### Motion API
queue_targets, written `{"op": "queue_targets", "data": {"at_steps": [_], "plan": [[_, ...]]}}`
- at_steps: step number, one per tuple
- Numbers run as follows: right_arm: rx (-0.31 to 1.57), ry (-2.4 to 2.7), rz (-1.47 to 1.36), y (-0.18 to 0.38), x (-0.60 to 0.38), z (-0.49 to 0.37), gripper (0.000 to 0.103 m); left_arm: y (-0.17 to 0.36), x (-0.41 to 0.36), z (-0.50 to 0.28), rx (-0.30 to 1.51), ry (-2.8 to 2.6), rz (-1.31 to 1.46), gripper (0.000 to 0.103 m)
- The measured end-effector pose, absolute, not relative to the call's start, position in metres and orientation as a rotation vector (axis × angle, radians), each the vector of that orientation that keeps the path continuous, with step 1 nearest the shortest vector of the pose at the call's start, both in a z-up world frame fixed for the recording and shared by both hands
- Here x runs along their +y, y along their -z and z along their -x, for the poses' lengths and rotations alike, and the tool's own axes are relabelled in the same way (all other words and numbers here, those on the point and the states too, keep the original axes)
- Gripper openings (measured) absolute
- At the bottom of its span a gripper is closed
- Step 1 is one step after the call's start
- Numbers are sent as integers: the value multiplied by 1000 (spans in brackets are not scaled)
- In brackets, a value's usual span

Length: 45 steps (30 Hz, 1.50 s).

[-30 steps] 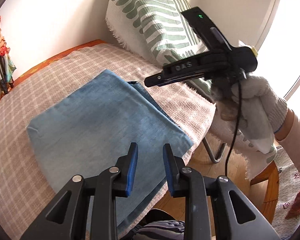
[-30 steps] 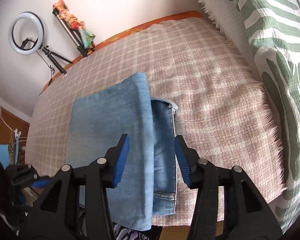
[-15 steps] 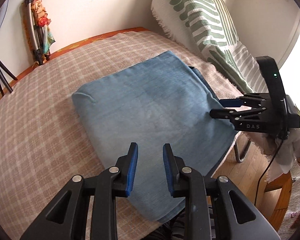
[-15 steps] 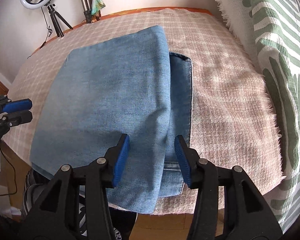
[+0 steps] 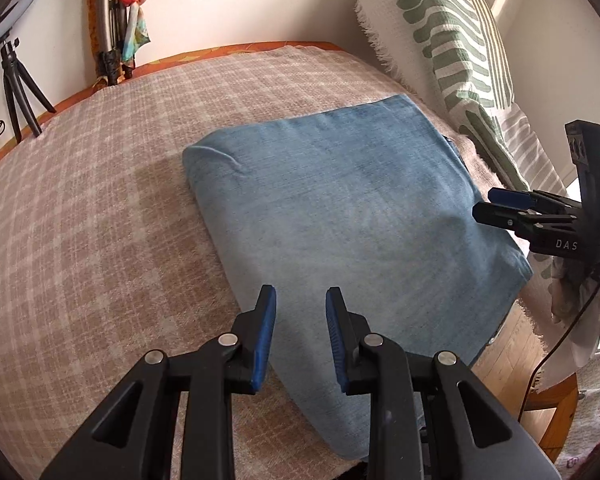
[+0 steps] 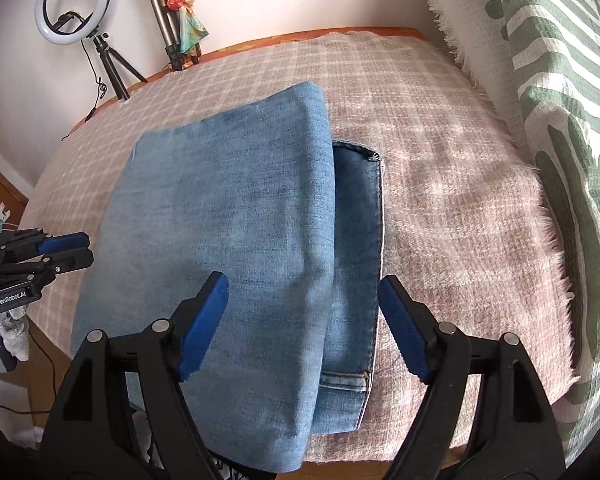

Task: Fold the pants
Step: 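Move both open tools to the edge of the folded jeans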

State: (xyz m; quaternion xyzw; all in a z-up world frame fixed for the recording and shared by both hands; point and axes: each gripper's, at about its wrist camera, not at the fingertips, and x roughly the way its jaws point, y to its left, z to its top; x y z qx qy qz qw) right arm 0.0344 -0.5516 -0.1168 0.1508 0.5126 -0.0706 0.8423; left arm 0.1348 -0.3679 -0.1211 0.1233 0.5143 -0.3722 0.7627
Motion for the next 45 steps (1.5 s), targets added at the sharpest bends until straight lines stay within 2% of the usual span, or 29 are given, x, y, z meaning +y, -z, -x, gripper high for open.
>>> {"op": "queue_targets", "data": {"at_steps": [3, 5, 10, 13, 14, 15, 17, 31, 45], "plan": [[1103, 132, -337, 123, -563, -43, 84, 128, -368, -143, 1142, 784, -271, 23], [1106, 124, -370, 128, -572, -48, 91, 132, -368, -147, 1154, 767, -276, 23], [1113, 100, -433, 140, -588, -56, 93, 142, -369, -154, 1164, 781, -268, 23], [1121, 92, -426, 145, -592, -59, 100, 147, -369, -157, 1159, 798, -262, 26], [1122, 84, -428, 147, -593, -60, 101, 148, -369, -158, 1153, 800, -261, 34], [1121, 73, -438, 149, -595, -61, 101, 150, -368, -159, 1141, 792, -262, 51], [1121, 61, -462, 152, -599, -62, 101, 153, -364, -164, 1128, 769, -259, 70], [1074, -107, -472, 162, -603, -71, 103, 165, -356, -195, 1159, 811, -72, 71], [1038, -189, -488, 162, -605, -77, 103, 166, -368, -201, 1141, 851, -67, 71]]}}
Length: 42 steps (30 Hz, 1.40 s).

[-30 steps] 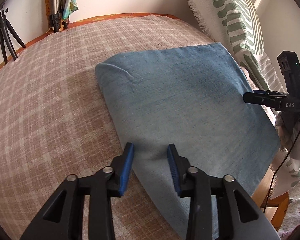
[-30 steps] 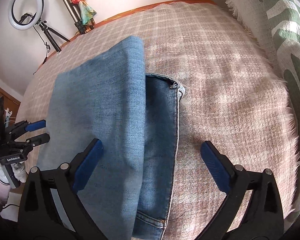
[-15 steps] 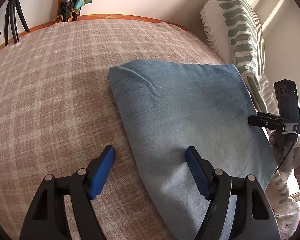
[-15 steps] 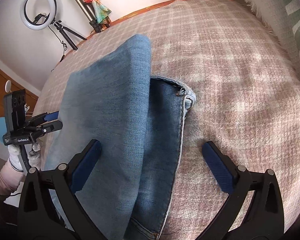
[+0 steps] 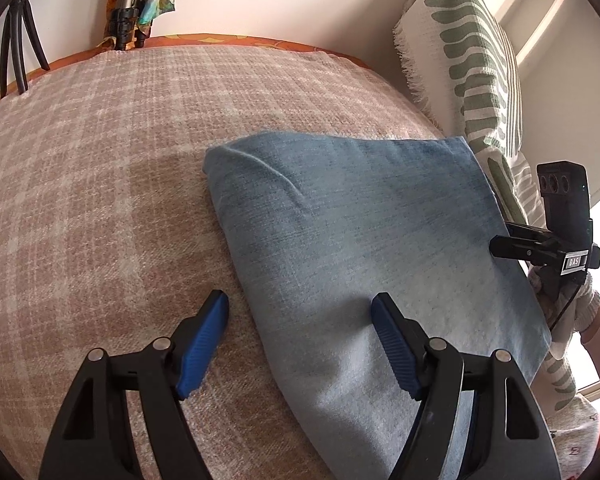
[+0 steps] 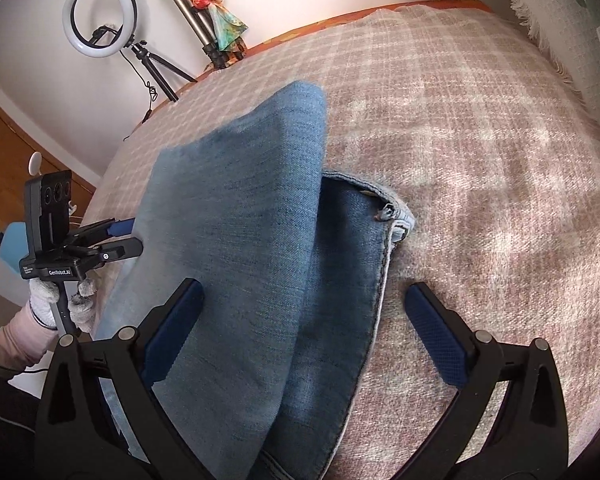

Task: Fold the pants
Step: 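Move both open tools to the edge of the folded jeans, then close both tools on the edge of the folded jeans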

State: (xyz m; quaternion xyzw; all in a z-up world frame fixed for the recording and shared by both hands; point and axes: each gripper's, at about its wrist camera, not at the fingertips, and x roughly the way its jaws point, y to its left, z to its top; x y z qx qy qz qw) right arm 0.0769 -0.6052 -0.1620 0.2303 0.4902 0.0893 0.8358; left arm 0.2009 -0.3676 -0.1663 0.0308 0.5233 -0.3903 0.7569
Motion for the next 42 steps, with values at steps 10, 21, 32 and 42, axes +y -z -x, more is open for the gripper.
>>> {"op": "queue_targets", "data": {"at_steps": [10, 21, 32, 42], "plan": [[1033, -212, -546, 162, -587, -78, 69, 168, -376, -199, 1119, 897, -43, 58], [1051, -92, -417, 143, -587, -73, 51, 162, -374, -202, 1127, 924, 16, 23], [986, -71, -246, 135, -559, -81, 32, 158, -374, -198, 1090, 930, -21, 17], [1031, -59, -426, 145, -578, -93, 34, 160, -376, -201, 1093, 940, -13, 15]]}}
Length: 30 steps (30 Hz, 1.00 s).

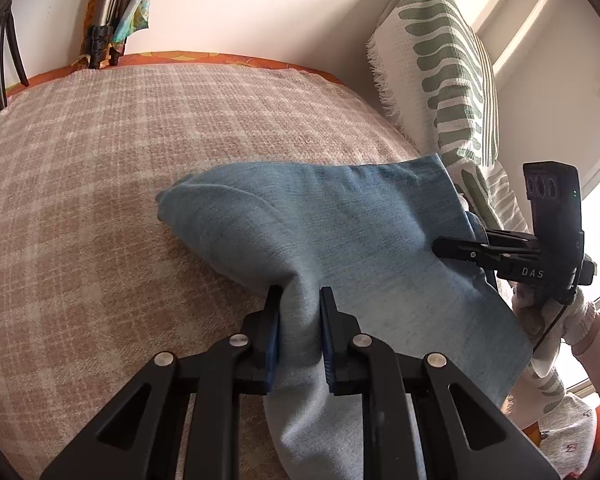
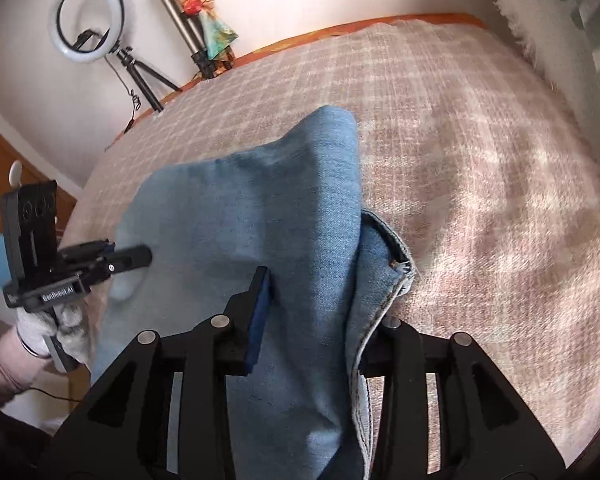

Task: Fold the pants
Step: 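Close both tools on the edge of the folded jeans, then lift the folded jeans with both tools and carry them toward the wall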

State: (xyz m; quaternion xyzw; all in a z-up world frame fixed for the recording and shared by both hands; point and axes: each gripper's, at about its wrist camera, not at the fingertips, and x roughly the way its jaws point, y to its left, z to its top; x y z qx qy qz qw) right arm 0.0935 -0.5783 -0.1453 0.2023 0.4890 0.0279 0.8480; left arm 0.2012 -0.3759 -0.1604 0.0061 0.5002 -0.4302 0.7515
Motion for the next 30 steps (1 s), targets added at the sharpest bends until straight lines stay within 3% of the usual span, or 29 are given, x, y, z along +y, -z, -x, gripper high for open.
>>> {"op": "queue_targets", "data": {"at_steps": [2, 5, 18, 30], "plan": [[1033, -40, -315, 135, -563, -90, 22, 165, -378, -206, 1119, 933, -16, 20], [998, -33, -279, 114, -552, -81, 18, 169, -371, -212, 1154, 942, 55, 17], [784, 12, -232, 18, -537, -68, 12, 77, -358, -188, 914, 1022, 67, 12], [667, 49, -225, -20, -576, -187, 12, 23, -395, -268, 765, 966, 21, 11]]}}
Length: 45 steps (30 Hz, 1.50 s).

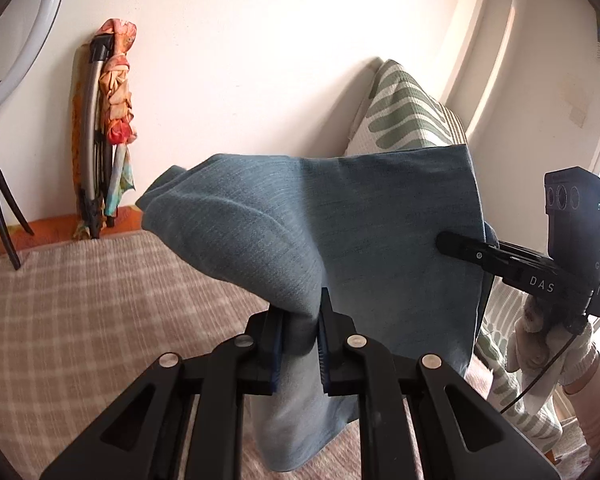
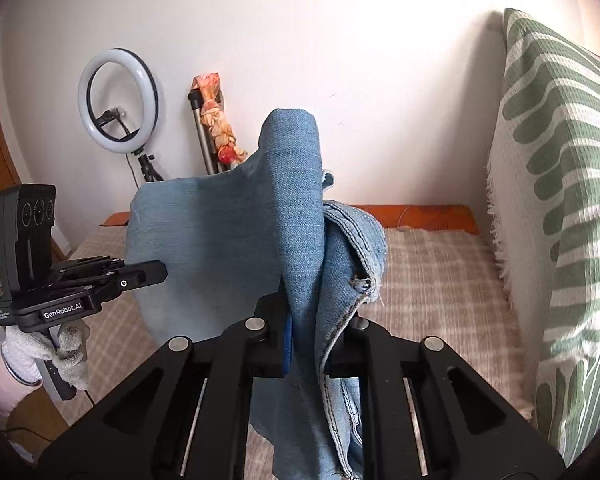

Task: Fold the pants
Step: 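Lift the folded jeans with both tools and carry them toward the wall, then lower the jeans onto the blanket beside the pillow and open both tools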

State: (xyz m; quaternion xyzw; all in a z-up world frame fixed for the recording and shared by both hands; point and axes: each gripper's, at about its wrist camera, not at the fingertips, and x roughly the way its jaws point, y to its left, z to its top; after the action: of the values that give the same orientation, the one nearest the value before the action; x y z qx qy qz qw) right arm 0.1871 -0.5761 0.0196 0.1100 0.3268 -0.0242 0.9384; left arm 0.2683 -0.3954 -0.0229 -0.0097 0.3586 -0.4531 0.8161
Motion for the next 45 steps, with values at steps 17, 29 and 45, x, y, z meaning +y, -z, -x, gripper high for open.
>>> {"op": "queue_targets", "data": {"at_steps": [17, 29, 45], "plan": [[752, 130, -278, 75, -659, -349, 12, 66, -470, -409, 781, 838, -64, 11], [810, 219, -229, 97, -663, -353, 71, 105, -474, -449, 891, 732, -72, 23], [744, 229, -205, 50, -626, -281, 94, 63, -469, -396, 862, 709, -137, 71]]}}
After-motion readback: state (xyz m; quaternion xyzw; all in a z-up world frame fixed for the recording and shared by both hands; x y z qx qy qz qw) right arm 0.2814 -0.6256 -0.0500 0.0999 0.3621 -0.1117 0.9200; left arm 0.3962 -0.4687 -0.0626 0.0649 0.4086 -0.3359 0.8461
